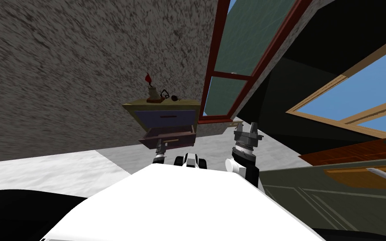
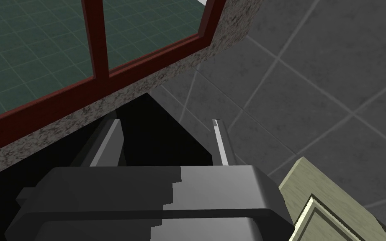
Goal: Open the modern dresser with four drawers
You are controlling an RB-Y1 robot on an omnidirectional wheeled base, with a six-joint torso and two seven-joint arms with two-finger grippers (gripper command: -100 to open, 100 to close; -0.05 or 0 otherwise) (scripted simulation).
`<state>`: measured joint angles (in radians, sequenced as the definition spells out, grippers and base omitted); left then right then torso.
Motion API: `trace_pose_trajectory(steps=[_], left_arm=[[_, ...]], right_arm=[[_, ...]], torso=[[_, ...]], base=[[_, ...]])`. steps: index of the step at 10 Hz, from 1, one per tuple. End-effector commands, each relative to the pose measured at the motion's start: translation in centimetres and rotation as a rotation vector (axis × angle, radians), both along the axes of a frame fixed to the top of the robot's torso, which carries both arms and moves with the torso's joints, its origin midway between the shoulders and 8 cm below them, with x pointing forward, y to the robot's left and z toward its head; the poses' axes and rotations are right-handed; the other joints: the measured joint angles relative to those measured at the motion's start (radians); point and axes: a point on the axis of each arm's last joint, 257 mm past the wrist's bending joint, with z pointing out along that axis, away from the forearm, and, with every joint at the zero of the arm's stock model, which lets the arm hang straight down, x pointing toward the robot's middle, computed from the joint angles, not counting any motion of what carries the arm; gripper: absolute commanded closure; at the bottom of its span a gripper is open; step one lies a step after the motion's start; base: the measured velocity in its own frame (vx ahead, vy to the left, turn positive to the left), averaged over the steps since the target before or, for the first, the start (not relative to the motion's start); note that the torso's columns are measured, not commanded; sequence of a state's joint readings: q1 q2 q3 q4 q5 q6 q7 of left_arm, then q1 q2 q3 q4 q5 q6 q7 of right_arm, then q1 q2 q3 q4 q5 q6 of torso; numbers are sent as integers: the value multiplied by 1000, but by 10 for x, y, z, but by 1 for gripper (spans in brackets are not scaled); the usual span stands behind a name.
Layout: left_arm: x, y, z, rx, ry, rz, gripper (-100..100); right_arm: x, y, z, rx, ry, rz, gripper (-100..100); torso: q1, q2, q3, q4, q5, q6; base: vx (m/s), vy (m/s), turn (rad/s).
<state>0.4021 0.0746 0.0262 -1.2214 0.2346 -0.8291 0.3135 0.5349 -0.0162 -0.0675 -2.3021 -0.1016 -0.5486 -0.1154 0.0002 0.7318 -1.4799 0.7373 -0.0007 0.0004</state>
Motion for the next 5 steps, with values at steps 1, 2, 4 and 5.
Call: trace_pose_trajectory(steps=[1,2,4,5], left_arm=[[6,7,10,1,-3,0,-100],[9,11,15,1,-3,-1,-100],[14,19,27,1,-4,-2,-100],[16,22,31,1,0,-3,-100]], right_arm=[[0,0,0,0,0,0,0],[0,0,0,0,0,0,0],[0,0,0,0,0,0,0],[0,0,0,0,0,0,0]], torso=[[-1,3,2,0,0,0],[0,6,4,1,1,0],[0,8,5,1,1,0],[-1,8,5,1,1,0]], base=[[8,-23,1],[-1,-21,5],[-23,-32,9],[-32,-39,7]])
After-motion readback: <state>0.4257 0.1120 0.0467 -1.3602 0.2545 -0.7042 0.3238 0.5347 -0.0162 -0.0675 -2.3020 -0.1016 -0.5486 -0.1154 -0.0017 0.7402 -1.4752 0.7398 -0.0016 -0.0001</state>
